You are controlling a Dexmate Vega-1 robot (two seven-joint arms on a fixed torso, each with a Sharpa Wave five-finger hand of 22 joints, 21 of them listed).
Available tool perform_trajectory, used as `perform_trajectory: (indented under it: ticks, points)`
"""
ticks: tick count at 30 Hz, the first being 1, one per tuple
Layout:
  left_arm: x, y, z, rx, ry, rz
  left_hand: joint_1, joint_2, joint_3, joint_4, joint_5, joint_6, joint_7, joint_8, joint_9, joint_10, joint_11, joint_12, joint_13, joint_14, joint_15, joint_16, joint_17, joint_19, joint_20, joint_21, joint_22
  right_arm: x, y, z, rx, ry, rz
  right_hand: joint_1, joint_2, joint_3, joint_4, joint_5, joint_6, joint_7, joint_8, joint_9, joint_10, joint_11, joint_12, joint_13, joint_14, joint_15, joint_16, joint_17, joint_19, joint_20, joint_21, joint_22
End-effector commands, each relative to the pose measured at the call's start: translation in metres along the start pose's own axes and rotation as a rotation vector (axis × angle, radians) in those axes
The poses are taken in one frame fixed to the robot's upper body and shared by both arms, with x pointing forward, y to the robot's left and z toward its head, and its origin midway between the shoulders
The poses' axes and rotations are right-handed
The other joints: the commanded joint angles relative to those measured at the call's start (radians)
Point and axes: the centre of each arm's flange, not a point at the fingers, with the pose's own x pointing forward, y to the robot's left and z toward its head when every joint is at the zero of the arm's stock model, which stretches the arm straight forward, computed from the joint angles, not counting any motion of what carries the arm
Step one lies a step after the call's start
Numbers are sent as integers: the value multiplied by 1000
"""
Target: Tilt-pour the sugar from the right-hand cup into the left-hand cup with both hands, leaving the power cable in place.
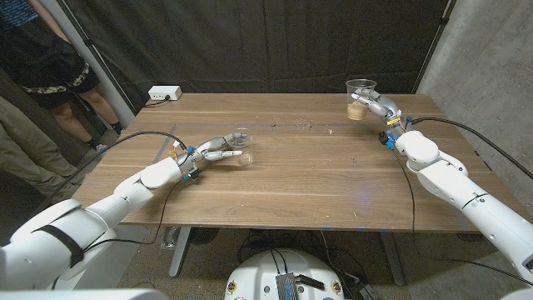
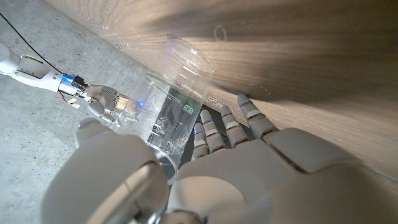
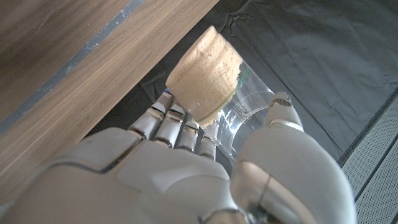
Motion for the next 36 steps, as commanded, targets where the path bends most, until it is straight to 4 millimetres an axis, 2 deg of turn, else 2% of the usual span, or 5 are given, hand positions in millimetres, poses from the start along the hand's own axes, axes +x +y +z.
perform_trajectory:
  ticks: [1,8,21,32,36]
  points:
    - [12,-3,5,-1,-26,-13,6,1,-8,-1,11,-2,1,6,4,-3,-3,5,3,-3,-67,3,4,-1,0,-3,4,-6,-3,-1,-2,-1,-7,2,9,3,5,0,11,2,5,2,9,-2,7,6,11,-173,-2,4,-1,-4,1,4]
    - [15,-7,9,-5,-40,-18,12,6,-9,-2,15,-2,-1,6,4,-4,0,6,3,-1,-70,4,4,-1,0,-3,4,-9,-4,-2,1,2,-12,1,9,2,6,0,16,3,6,1,13,-3,9,8,12,-173,-3,6,-1,-4,0,4]
    - [18,-14,9,-10,-33,-14,39,30,-5,-6,27,12,-8,15,5,21,-12,20,4,26,-82,14,6,21,-3,9,6,-13,-7,-3,-1,6,-13,0,9,2,6,0,18,5,4,1,10,0,8,11,13,-172,-6,9,-1,-3,0,4]
    - [19,-17,8,-1,-22,-14,109,90,20,-23,48,49,-11,34,7,78,-23,54,10,83,-99,31,13,39,-21,20,11,-10,-7,-5,2,12,-15,-1,11,2,6,0,19,6,3,0,10,0,8,13,13,-173,-8,12,-2,-4,-1,4]
    - [21,-16,8,3,-21,-16,131,106,26,-29,51,95,-12,54,8,91,-26,65,14,98,-102,34,18,43,-24,22,12,-9,-7,-6,4,14,-18,-2,10,2,6,-1,18,6,2,0,12,-1,9,14,13,-172,-10,13,-2,-4,-1,4]
